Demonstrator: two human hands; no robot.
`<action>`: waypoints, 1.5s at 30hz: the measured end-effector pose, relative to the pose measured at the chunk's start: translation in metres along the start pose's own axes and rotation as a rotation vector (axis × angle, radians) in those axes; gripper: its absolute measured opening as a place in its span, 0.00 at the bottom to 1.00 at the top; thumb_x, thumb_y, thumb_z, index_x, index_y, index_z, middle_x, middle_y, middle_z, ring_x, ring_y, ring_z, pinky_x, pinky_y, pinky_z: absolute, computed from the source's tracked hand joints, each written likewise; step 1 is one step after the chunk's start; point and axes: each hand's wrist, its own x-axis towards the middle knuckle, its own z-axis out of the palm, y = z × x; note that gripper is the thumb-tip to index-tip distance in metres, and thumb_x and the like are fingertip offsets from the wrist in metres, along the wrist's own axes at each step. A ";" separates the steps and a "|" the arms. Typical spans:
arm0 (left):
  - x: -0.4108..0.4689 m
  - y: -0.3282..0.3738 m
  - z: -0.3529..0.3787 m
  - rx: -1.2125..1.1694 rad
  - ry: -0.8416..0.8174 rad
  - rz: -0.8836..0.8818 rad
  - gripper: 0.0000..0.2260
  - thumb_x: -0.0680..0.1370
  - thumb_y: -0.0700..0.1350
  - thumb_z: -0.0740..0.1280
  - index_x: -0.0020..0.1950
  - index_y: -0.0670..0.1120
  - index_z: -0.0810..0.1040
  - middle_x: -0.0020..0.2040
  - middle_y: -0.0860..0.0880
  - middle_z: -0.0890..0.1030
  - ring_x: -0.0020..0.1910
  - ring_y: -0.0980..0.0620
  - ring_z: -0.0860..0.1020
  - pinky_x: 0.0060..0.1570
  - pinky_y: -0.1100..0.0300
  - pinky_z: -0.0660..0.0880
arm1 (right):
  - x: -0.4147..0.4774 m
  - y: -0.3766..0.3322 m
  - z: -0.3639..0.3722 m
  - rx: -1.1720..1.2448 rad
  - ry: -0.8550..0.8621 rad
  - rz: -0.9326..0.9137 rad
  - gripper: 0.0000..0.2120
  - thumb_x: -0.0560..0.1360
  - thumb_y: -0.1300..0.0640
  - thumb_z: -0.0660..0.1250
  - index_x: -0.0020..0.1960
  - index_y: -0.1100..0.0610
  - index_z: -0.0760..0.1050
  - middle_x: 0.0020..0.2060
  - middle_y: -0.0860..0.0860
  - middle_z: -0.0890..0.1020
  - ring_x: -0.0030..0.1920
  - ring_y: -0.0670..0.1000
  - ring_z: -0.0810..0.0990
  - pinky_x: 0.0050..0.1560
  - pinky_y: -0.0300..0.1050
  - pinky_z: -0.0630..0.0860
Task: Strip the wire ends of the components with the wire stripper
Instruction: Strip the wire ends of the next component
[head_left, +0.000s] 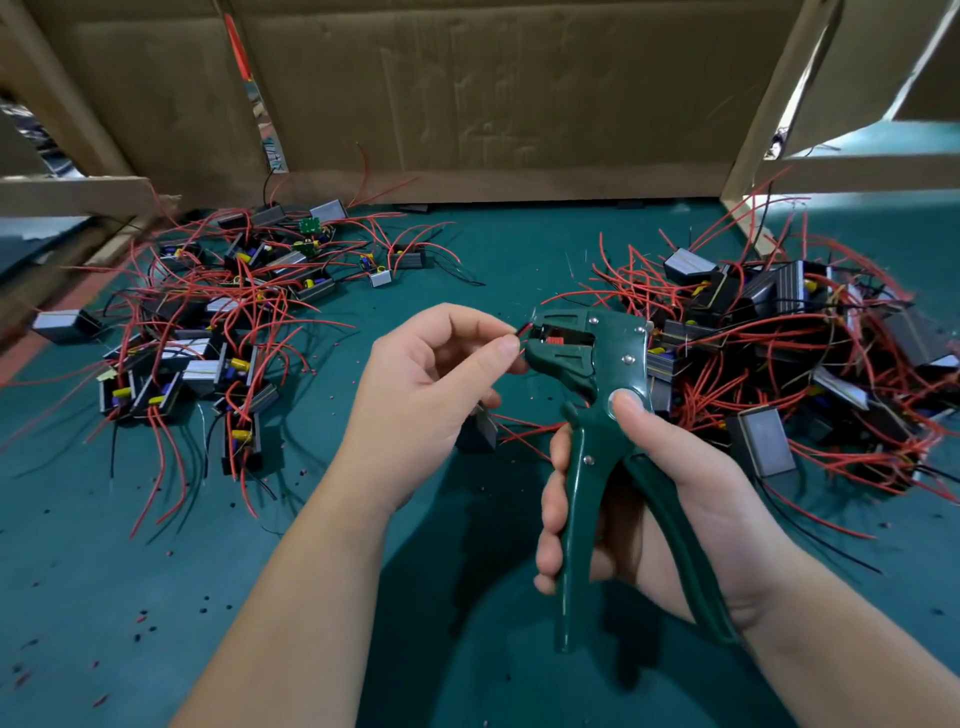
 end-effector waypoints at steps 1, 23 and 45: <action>0.000 0.000 0.000 -0.028 -0.009 -0.009 0.06 0.77 0.35 0.66 0.43 0.45 0.77 0.34 0.51 0.83 0.30 0.59 0.76 0.33 0.68 0.73 | 0.000 0.000 0.000 0.019 -0.005 -0.007 0.21 0.69 0.41 0.66 0.44 0.60 0.78 0.36 0.63 0.79 0.35 0.62 0.81 0.39 0.56 0.79; -0.002 -0.009 0.010 0.165 -0.139 -0.119 0.07 0.81 0.38 0.61 0.45 0.48 0.72 0.39 0.54 0.80 0.29 0.56 0.78 0.34 0.60 0.75 | 0.000 -0.003 -0.003 0.031 0.065 -0.315 0.34 0.61 0.45 0.76 0.61 0.64 0.77 0.45 0.62 0.82 0.39 0.63 0.82 0.43 0.58 0.80; 0.001 -0.019 0.002 0.532 0.076 0.264 0.04 0.78 0.44 0.64 0.45 0.53 0.73 0.34 0.51 0.74 0.30 0.55 0.68 0.32 0.68 0.65 | 0.000 -0.004 -0.005 0.023 0.012 -0.069 0.30 0.56 0.48 0.77 0.52 0.64 0.80 0.40 0.64 0.79 0.38 0.66 0.81 0.41 0.60 0.79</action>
